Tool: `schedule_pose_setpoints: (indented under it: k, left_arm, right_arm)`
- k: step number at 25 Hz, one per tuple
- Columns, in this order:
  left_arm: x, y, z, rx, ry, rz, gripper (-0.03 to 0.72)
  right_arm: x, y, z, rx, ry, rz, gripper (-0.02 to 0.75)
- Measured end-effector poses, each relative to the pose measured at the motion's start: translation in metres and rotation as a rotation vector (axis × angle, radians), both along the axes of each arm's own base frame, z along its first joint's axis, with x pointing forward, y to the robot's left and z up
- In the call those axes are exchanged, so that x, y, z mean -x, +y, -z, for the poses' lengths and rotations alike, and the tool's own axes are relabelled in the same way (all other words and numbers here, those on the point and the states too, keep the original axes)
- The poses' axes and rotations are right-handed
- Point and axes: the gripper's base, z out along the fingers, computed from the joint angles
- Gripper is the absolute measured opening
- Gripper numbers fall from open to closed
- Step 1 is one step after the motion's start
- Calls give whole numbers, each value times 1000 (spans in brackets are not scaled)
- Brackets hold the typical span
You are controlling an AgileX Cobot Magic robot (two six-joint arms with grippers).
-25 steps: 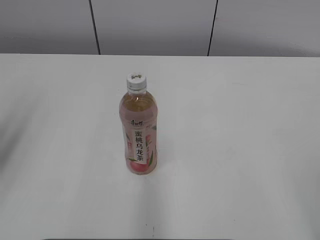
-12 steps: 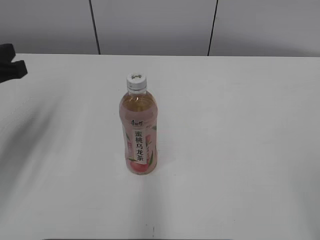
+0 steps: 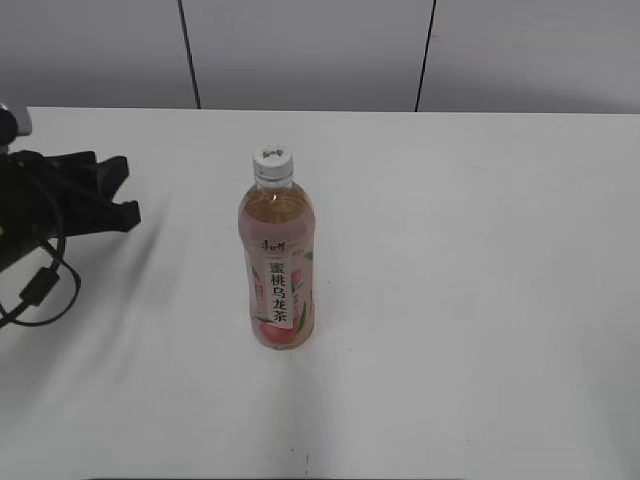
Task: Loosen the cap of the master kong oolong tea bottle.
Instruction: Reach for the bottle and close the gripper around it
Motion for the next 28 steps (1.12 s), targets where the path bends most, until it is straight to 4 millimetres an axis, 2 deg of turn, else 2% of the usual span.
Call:
schedule_pose_setpoints:
  k: [2, 5, 7, 9, 13, 15, 28]
  left_arm:
    - [1, -8, 9, -10, 1, 93, 247]
    - [12, -15, 9, 25, -59, 191, 257]
    - [20, -15, 10, 44, -70, 212, 289]
    - [31, -14, 16, 45, -42, 225, 352]
    - [44, -16, 22, 31, -3, 285, 528]
    - [49, -19, 24, 24, 3, 330, 574]
    - [63, -33, 27, -15, 12, 564, 588]
  right_arm:
    - [0, 0, 0, 0, 0, 0, 531]
    - [0, 0, 0, 0, 0, 0, 531]
    - [0, 0, 0, 0, 0, 0, 531]
    - [0, 0, 0, 0, 0, 0, 531]
    - [0, 0, 0, 0, 0, 0, 531]
    - [0, 0, 0, 0, 0, 0, 531]
    - [0, 0, 0, 0, 0, 0, 531]
